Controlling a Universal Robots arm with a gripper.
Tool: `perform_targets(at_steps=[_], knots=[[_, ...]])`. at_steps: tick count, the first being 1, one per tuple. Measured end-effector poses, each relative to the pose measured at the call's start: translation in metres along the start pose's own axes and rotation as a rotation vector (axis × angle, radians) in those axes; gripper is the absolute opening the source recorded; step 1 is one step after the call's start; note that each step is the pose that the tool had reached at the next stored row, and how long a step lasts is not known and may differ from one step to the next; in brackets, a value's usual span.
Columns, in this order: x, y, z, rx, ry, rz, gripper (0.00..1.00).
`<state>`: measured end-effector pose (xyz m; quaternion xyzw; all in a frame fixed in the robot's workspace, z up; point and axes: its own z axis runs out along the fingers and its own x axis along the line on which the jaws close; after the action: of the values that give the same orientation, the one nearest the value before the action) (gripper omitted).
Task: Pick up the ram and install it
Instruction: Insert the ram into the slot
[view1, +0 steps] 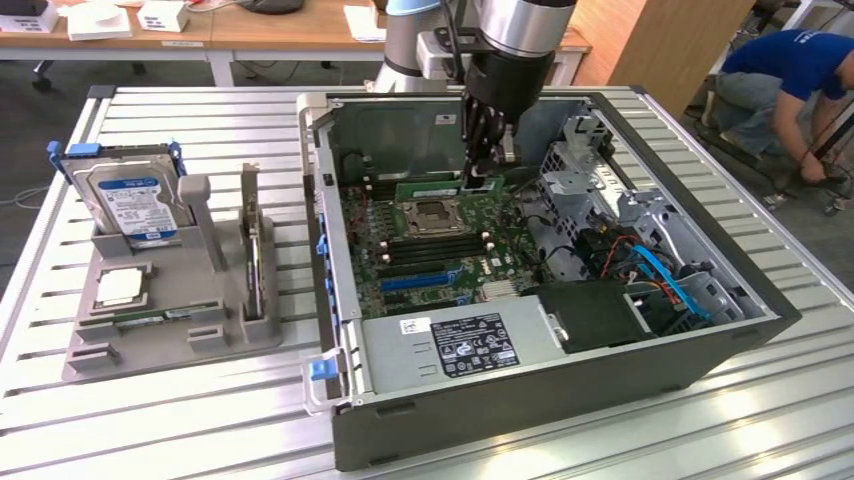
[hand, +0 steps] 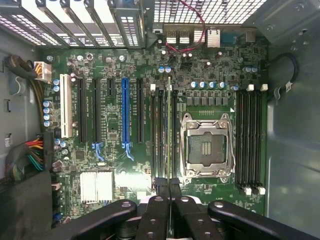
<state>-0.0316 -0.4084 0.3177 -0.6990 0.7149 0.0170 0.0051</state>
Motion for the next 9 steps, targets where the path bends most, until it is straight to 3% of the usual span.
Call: perform_targets(at_steps=[9], knots=[[0.0001, -0.0001, 0.0034, 0.0000, -0.0001, 0.000, 0.11]])
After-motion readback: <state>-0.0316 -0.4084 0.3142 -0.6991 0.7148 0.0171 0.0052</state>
